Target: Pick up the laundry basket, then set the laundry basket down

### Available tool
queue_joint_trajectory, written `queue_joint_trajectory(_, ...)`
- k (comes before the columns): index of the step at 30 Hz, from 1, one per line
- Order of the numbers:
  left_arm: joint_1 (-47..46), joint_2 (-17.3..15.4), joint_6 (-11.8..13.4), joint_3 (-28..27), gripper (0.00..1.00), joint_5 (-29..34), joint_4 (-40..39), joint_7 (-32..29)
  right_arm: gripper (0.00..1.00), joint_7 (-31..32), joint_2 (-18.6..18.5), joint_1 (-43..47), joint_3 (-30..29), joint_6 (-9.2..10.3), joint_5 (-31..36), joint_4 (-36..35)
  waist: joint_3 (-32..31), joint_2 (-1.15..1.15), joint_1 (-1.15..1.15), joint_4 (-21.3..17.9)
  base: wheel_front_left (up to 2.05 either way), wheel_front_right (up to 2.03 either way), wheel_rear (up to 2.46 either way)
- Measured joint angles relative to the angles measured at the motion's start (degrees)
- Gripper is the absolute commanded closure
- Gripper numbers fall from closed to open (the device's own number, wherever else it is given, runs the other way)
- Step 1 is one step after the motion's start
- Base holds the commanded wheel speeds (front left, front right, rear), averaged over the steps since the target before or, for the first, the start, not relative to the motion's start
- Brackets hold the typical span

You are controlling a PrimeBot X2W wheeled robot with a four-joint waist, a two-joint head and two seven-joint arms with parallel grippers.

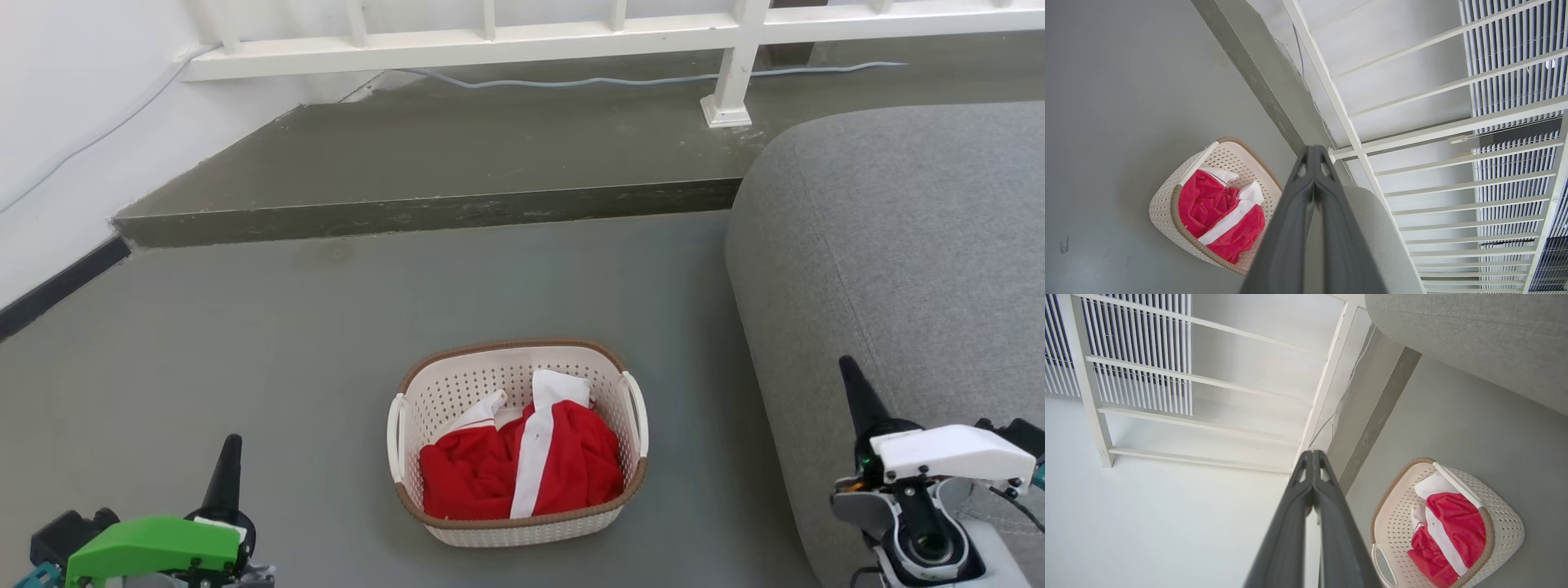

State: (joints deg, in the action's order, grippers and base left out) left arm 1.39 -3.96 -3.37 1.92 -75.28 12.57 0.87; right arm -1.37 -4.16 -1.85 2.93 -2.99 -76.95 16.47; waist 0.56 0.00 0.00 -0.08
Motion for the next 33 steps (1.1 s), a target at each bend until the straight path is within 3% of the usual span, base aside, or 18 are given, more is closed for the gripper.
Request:
queue_joint_trajectory(28,-3.7,-0.1,-3.2,-2.7,1.0,-18.7,2.4,-4.2,1.0,4.0,-0.4,-1.2,-6.3,-3.55,-17.8,-0.7,-0.4,0.0,0.0,0.1,0.0,0.0,0.0)
queue_joint_trajectory(33,-3.9,-0.1,-3.3,-2.9,1.0,-19.7,2.5,-4.4,1.0,4.3,-0.5,-1.2,-6.5,-3.55,-18.2,-0.7,-0.4,0.0,0.0,0.1,0.0,0.0,0.0)
